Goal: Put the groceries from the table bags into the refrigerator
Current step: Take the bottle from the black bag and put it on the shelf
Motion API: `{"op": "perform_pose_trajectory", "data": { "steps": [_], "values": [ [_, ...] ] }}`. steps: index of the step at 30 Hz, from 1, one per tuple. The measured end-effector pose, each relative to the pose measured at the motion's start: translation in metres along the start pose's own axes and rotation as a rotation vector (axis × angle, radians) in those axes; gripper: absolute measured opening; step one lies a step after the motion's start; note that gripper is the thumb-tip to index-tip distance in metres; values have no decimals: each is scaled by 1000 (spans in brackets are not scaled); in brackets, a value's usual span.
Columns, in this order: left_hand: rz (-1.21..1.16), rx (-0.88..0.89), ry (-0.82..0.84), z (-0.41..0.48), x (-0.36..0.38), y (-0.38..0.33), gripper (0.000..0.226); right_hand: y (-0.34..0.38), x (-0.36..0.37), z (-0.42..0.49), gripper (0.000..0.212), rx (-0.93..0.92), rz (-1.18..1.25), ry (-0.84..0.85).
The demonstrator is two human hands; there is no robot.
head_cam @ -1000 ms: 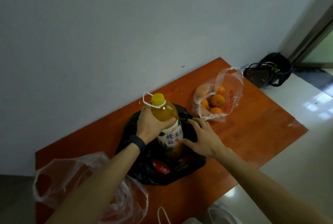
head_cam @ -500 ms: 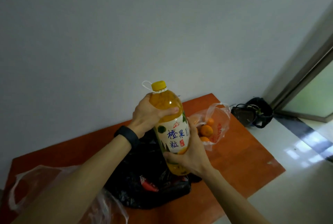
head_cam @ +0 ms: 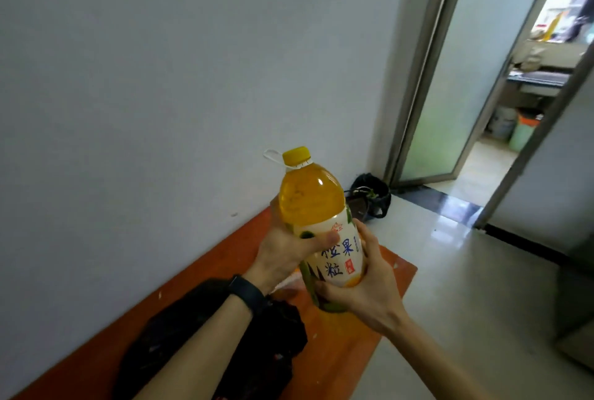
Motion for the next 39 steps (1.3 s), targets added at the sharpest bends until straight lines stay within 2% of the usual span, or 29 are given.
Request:
{"op": "perform_pose_trajectory", "data": {
  "steps": [3, 6, 13, 20, 25, 28, 32, 39],
  "values": [
    [6, 65, 104, 21, 65, -19, 73, -7, -59, -14, 101, 38, -27, -100],
    [21, 69, 199, 38, 140, -31, 92, -15, -127, -35, 102, 71, -66, -179],
    [-34, 59, 439, 56, 353, -48, 114, -50, -309, -109, 102, 148, -163, -368],
    [-58, 174, 621, 55, 560, -95, 97, -62, -488, -176, 102, 210, -229, -506],
    [-76, 260, 721, 60, 675, -139, 97, -57, -596, -209, 106, 239, -279, -589],
    [-74, 314, 787, 63, 741, -154, 104, -61, -652, -229, 112, 261, -321, -645],
    [-127, 335, 851, 66, 829, -165, 98, -75, -730, -250, 115, 296, -365, -700],
    [-188, 398, 934, 95, 988, -185, 109, -111, -872, -266, 114, 340, -392, -809]
  ]
}}
Point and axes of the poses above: each hand's wrist, its own z-axis towards the middle knuckle, its own x-axis out of the palm, y = z × x, the point moved 4 cm from there along z, towards the middle knuckle, and after that the axes turned 3 degrees about y, right-handed, at the moved point
